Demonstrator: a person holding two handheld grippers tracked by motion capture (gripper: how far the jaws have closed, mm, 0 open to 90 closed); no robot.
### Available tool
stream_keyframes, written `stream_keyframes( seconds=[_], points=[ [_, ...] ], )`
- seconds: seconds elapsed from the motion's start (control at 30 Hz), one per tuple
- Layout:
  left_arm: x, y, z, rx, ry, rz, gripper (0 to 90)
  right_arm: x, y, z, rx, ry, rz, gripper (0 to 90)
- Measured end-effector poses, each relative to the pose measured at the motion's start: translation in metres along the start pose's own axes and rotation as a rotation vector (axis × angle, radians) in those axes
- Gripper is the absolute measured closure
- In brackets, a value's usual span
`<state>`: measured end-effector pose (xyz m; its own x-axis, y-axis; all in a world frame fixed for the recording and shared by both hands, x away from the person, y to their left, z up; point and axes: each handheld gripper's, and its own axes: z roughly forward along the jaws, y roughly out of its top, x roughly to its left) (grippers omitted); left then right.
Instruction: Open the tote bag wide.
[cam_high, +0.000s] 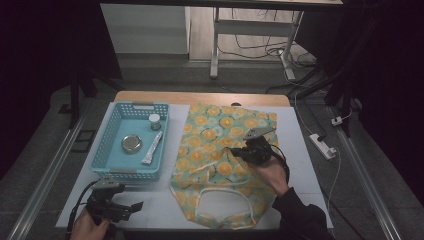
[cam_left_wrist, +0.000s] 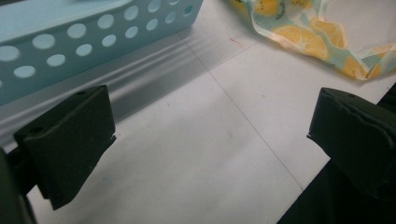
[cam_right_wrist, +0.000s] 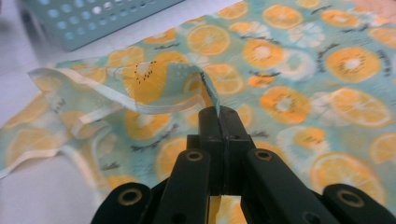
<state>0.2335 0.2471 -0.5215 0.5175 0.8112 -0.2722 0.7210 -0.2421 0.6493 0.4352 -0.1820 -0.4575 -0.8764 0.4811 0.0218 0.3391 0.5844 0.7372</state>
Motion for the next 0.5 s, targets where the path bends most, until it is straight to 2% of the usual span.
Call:
stream_keyframes(
  seconds=[0.3, 0.33, 0.5],
  points=[
    [0.000, 0.000, 0.001, 0.008, 0.001, -0.005, 0.6, -0.019, 0.010, 0.006, 0.001, -0.061, 0.009, 90.0],
    [0.000, 0.000, 0.001, 0.009, 0.001, -0.005, 0.6, -0.024, 0.011, 0.008, 0.000, -0.071, 0.015, 90.0],
    [0.001, 0.000, 0.001, 0.011, -0.003, -0.007, 0.5, -0.036, 0.013, 0.012, -0.003, -0.090, 0.029, 90.0]
  ],
)
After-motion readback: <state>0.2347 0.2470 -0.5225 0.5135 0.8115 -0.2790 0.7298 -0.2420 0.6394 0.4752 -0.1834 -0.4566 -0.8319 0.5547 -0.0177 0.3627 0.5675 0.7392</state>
